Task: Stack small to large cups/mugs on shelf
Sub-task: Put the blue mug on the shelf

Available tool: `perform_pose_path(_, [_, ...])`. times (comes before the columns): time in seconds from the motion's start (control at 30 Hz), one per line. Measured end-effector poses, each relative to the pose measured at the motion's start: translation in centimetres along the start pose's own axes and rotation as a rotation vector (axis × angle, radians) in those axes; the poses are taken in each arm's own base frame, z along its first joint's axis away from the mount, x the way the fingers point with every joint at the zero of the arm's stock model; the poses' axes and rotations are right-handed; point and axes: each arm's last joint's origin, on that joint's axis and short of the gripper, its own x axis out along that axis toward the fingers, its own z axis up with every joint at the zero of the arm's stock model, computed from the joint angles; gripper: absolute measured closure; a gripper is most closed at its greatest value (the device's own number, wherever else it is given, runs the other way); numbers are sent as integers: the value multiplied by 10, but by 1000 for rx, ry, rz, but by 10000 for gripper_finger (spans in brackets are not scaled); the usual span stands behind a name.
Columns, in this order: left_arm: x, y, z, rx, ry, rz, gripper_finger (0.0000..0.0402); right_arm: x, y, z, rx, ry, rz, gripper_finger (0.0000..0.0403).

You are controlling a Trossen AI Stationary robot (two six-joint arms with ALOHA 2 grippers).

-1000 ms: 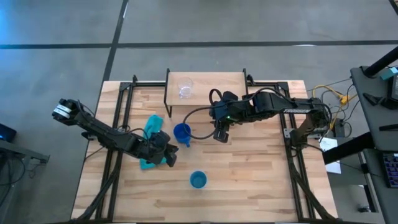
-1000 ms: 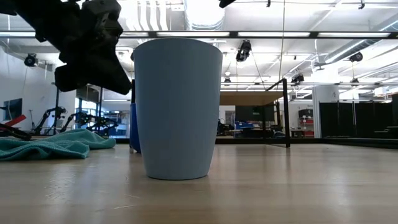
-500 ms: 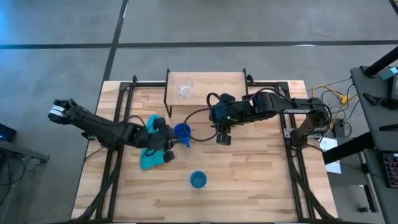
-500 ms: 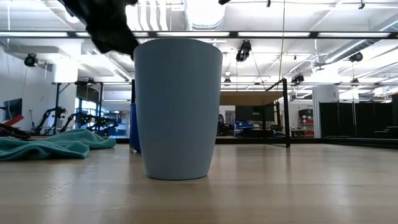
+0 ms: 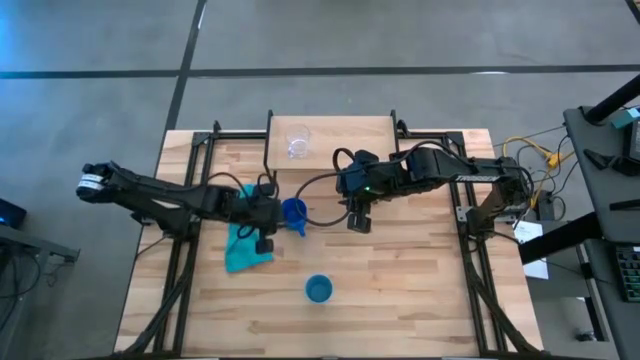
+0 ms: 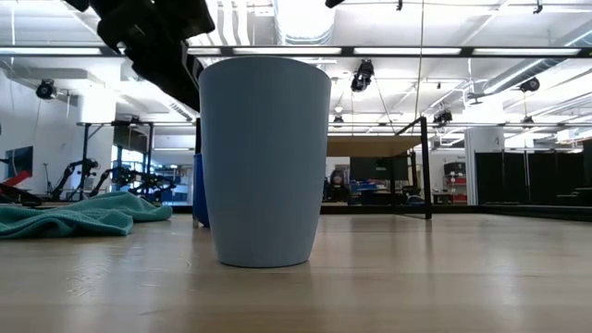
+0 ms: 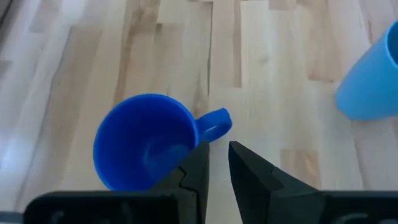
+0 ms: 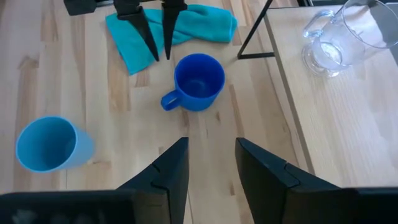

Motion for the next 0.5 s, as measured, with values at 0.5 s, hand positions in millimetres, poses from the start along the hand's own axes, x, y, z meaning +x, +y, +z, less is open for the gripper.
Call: perform_pose_path(0.5, [12,17,-16,69,50,-69,354,0,0,0,26,0,0,277])
